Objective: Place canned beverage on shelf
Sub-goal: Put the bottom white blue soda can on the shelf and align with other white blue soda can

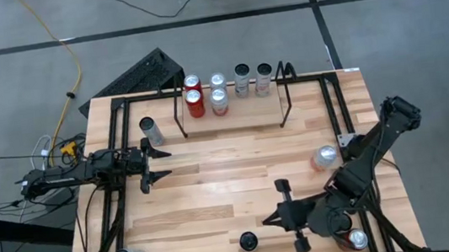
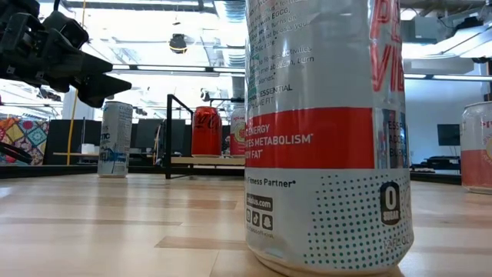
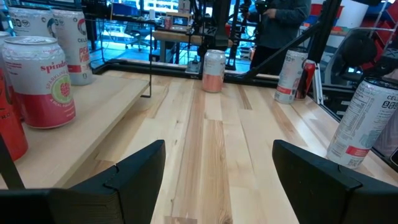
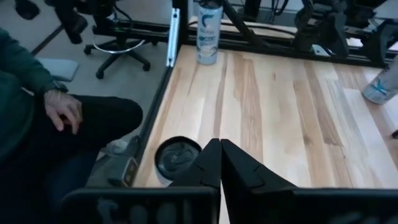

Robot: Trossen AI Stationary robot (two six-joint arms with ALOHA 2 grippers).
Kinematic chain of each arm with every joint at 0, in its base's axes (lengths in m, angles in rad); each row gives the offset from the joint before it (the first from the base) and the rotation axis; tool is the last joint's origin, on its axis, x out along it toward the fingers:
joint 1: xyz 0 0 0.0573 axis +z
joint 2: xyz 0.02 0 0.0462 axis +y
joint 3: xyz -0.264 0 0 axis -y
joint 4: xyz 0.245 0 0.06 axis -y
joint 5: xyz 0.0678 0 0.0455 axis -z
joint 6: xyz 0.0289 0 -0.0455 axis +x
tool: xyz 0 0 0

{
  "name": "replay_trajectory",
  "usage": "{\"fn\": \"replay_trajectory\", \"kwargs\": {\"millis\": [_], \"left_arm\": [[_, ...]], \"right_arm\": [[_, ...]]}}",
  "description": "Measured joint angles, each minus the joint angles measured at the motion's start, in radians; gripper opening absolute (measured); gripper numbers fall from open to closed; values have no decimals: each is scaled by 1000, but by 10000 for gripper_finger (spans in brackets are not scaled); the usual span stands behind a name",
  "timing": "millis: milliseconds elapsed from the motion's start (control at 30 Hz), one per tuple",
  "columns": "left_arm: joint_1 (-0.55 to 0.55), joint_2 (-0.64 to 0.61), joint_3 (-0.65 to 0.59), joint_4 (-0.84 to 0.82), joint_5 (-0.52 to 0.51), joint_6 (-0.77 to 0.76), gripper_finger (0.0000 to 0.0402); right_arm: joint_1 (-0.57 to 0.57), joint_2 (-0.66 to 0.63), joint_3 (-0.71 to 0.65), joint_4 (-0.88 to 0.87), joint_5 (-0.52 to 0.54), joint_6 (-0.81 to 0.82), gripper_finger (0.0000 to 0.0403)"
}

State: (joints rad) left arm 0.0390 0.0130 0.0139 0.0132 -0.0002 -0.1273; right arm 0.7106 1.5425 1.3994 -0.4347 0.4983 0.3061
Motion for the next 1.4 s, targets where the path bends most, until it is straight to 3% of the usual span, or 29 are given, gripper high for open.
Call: {"fn": "replay_trajectory", "kwargs": {"millis": [667,900,1100,1400], "left_arm": [[0,0,0,0,0,0,282],[0,0,0,0,0,-18,282],[0,0,0,2,10,-353,282],[-1,0,0,5,-49,-532,282]], "right_arm": [[-26,0,0,1,-4,-1,49],[-28,0,0,1,-4,-118,49],[-48,0,0,1,-4,-210,49],[-94,1,-52,3,-3,-266,49]]}}
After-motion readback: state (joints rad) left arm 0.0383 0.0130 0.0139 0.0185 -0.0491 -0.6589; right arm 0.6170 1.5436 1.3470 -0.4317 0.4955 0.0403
